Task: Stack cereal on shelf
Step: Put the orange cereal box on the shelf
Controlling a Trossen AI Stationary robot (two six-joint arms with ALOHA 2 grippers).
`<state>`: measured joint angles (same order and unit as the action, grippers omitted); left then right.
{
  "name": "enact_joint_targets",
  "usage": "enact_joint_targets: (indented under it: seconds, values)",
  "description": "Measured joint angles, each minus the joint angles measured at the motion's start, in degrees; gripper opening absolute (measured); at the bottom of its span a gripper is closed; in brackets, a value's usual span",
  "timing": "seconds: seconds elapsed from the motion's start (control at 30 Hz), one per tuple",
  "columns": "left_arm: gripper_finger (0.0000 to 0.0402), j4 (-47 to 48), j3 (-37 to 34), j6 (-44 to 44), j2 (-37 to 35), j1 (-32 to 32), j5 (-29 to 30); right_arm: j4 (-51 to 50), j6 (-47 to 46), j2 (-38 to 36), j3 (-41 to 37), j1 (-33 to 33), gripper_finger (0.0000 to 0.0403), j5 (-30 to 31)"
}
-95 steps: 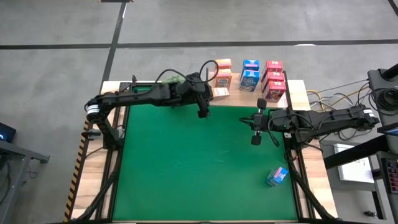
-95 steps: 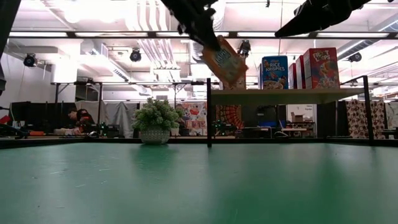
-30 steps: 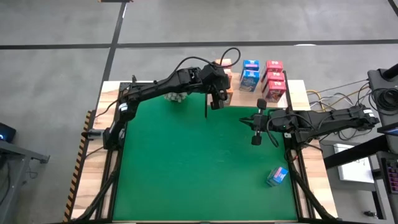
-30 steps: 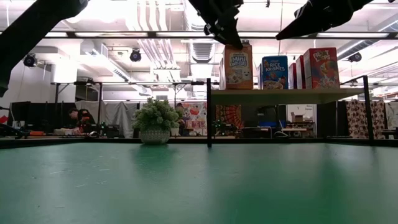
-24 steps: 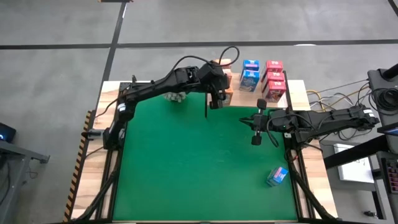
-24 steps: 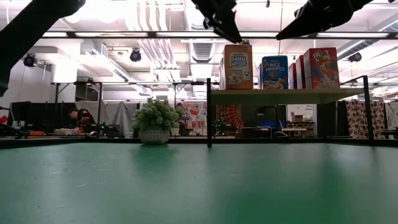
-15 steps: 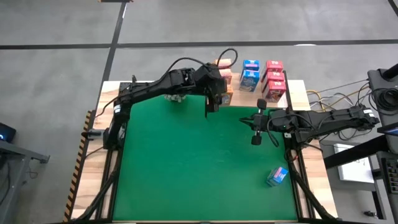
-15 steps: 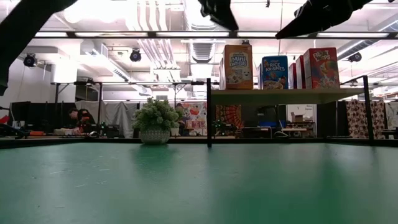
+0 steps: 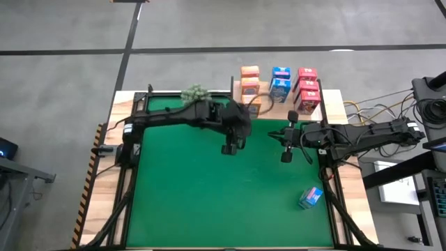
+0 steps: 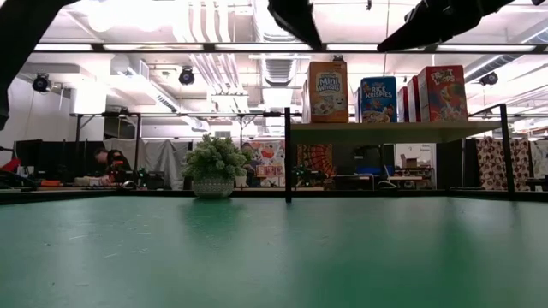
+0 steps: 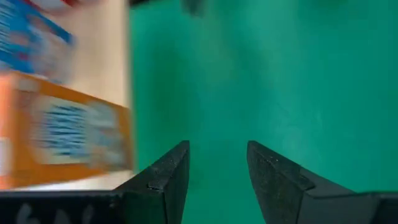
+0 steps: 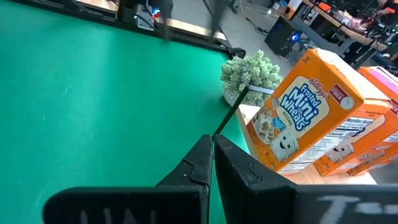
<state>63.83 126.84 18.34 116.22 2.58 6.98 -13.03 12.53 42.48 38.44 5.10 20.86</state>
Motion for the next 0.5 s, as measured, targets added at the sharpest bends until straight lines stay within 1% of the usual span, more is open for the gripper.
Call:
enact_joint_targets:
  seconds: [0.13, 0.23, 0.37, 0.5]
  values:
    - [0.0142, -4.1, -11.0, -2.6, -4.2, -1.3, -0.2, 0.1, -0.1, 0.0, 0.0, 0.0, 0.0009, 0.0]
    - [0.0142, -12.0, -21.7, -4.3, -10.3, -1.9, -0.2, 0.1, 0.0, 0.0, 0.0, 0.0, 0.0009, 0.0]
    - [0.0142, -27.3, -36.9, -5.5, -20.7, -2.7, -0.1, 0.1, 0.3, 0.0, -0.1, 0.0, 0.0009, 0.0]
    - [0.0142, -45.7, -52.1, -5.0, -29.6, -2.9, 0.0, 0.9, 0.1, 0.0, -0.1, -0.1, 0.0009, 0.1]
